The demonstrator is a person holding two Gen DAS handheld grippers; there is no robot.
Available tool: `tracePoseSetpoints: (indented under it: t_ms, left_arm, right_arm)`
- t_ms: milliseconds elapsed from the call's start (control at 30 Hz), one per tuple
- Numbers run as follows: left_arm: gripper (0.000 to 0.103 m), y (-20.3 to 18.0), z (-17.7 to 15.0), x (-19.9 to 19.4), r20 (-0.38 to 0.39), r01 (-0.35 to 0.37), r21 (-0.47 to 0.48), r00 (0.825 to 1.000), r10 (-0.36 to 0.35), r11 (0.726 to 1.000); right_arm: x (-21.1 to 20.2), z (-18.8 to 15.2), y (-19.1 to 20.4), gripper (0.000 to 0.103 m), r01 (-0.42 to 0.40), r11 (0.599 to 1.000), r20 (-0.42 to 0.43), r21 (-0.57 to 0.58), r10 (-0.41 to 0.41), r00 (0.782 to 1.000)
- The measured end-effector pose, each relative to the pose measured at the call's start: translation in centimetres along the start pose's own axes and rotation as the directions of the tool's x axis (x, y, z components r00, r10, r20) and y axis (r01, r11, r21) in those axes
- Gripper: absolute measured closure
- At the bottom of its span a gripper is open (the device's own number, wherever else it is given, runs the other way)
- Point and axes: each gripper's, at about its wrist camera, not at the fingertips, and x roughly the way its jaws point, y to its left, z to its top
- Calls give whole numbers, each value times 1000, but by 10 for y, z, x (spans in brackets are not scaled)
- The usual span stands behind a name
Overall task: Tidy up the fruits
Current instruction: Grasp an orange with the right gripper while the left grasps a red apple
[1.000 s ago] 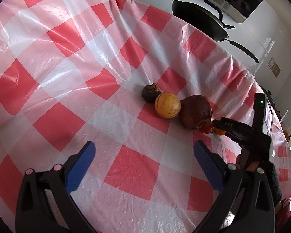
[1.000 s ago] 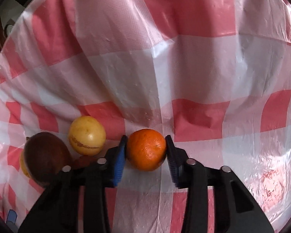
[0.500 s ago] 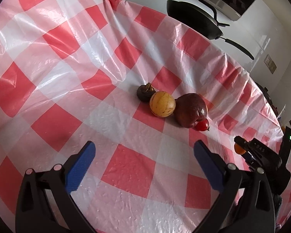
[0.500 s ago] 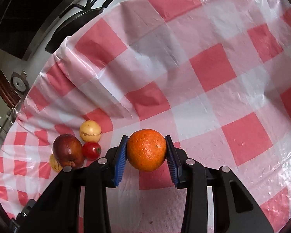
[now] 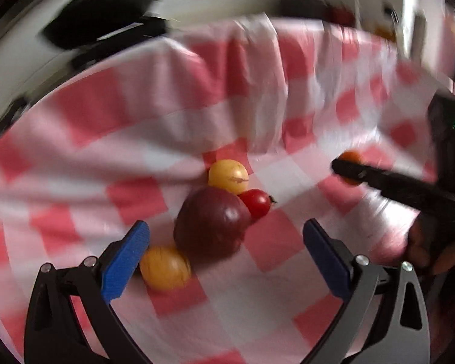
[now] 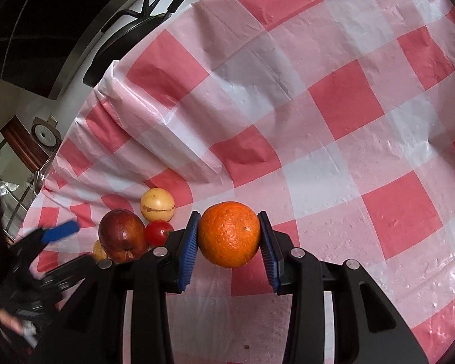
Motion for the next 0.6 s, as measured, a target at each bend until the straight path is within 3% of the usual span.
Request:
tracePoseSetpoints:
  t_ms: [200, 267, 400, 500, 600]
  left_arm:
    - [2, -3, 9, 52, -163, 36, 96, 986, -19, 995]
    - [11, -6, 4, 64, -192, 14, 128, 981, 11, 992]
    - [37, 0, -4, 65, -160, -29, 90, 986, 44, 996]
    - [40, 6, -13, 57, -144, -35, 40, 989, 40, 999]
    - [41, -6, -28, 43, -106, -119, 17, 987, 120, 993]
  right_arm:
    - [2, 0, 1, 65, 6, 1000, -9, -3, -6, 1000]
    - [2, 0, 1, 65, 6, 1000, -12, -4, -6, 1000]
    - [3, 0, 2, 65, 6, 1000, -15, -5, -6, 1000]
    - [3, 0, 2, 64, 6, 1000, -13, -3, -6, 1000]
    - [3, 0, 1, 64, 5, 1000, -11, -1, -5, 1000]
